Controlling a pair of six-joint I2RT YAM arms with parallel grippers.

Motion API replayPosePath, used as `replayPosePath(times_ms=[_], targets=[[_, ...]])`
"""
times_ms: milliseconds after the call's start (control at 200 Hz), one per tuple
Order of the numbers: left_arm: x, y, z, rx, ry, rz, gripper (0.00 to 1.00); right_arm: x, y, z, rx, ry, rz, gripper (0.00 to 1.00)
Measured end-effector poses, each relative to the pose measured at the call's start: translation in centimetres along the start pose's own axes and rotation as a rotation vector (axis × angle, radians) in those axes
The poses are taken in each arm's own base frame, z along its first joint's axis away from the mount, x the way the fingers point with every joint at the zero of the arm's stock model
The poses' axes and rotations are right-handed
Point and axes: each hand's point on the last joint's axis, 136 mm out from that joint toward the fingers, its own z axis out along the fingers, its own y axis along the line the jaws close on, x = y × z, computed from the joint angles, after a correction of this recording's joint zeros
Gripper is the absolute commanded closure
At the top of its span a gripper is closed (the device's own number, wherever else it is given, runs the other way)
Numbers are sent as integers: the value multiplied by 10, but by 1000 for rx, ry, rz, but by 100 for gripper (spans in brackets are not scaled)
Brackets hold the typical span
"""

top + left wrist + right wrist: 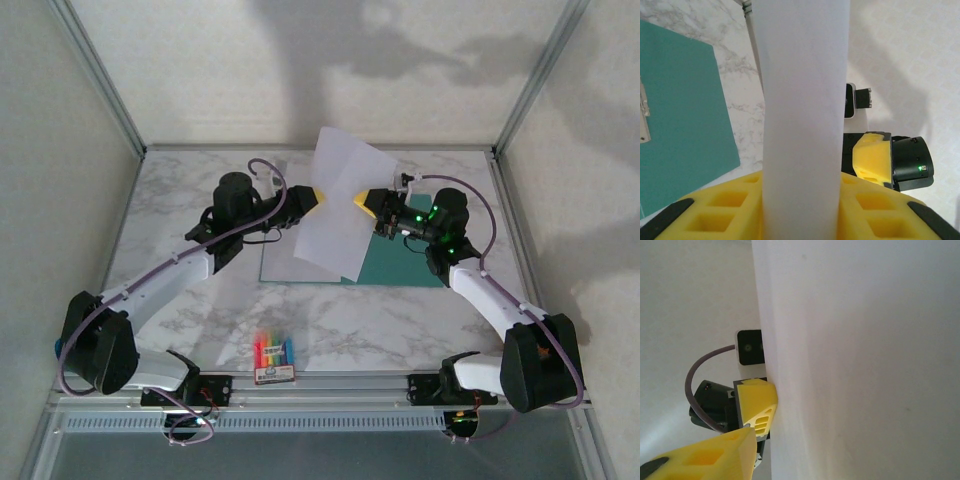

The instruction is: Put the files into the folder

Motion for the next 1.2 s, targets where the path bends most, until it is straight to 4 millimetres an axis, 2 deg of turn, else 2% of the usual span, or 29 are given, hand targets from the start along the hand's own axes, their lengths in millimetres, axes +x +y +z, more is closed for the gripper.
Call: replayPosePath(times_ms=[671, 796, 866, 956, 1051, 1202], targets=[[-10, 8, 3, -32, -63, -2, 67, -2, 0, 0, 2, -10, 0, 56], [-10, 8, 3, -32, -63, -2, 66, -2, -1, 0, 3, -10, 1, 63], [-10, 8, 3, -33, -63, -2, 66, -2, -1, 0, 3, -9, 1, 70], [-10, 8, 3, -33, -63, -2, 66, -1, -2, 0, 7, -9, 1, 93], [-10, 8, 3, -33, -63, 1, 61, 0, -5, -1, 22, -7, 6, 100], [-10, 9, 3, -40, -65, 12, 28, 2, -11, -4, 68, -12, 2, 100]])
